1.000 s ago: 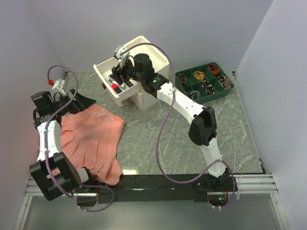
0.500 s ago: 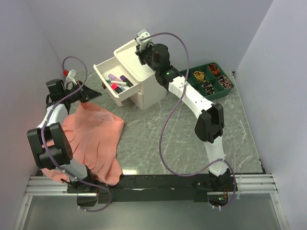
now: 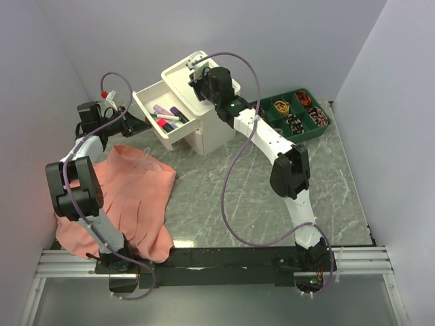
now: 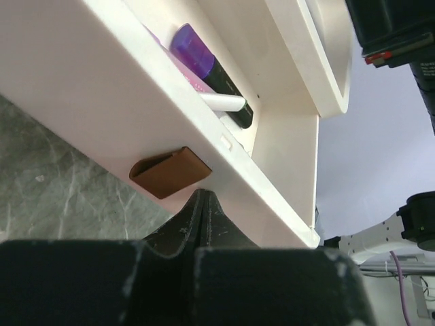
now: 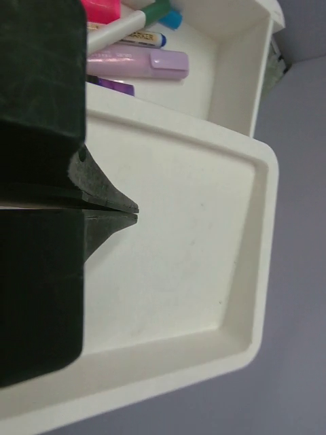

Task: Sort the stationery into containers
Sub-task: Close the drawer in the storage box.

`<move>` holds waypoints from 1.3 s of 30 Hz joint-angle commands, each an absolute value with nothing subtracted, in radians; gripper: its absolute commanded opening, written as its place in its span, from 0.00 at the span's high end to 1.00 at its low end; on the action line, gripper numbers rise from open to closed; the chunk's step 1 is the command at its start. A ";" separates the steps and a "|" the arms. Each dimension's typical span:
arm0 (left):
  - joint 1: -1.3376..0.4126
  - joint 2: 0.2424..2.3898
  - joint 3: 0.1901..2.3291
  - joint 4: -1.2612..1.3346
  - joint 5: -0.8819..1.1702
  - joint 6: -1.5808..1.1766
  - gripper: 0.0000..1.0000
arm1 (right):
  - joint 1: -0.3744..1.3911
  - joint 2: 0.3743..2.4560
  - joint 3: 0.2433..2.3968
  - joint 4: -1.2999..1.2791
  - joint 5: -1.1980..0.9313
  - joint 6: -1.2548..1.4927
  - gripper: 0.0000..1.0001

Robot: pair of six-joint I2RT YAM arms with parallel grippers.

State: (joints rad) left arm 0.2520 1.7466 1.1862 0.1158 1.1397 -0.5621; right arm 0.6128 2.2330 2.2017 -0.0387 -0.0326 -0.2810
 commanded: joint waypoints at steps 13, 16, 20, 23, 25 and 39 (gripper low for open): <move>0.167 1.832 1.367 0.138 1.158 -0.580 0.99 | 0.640 2.279 2.244 -0.133 -0.169 -0.221 1.00; 0.169 1.824 1.425 -0.053 1.099 -0.422 0.99 | 0.649 2.284 2.240 -0.146 -0.175 -0.218 1.00; 0.187 1.809 1.447 -0.149 1.042 -0.307 0.99 | 0.657 2.289 2.238 -0.147 -0.175 -0.215 1.00; 0.190 1.795 1.436 -0.152 1.013 -0.296 0.99 | 0.660 2.290 2.240 -0.147 -0.176 -0.215 1.00; 0.190 1.801 1.436 -0.152 0.999 -0.301 0.99 | 0.661 2.292 2.235 -0.150 -0.176 -0.216 1.00; 0.163 1.851 1.548 -0.084 0.971 -0.348 0.99 | 0.673 2.298 2.200 -0.176 -0.187 -0.218 1.00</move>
State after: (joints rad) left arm 0.1822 1.8465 1.4635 -0.1680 0.9874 -0.3355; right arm 0.6361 2.2745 2.2105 -0.1062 -0.1478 -0.2321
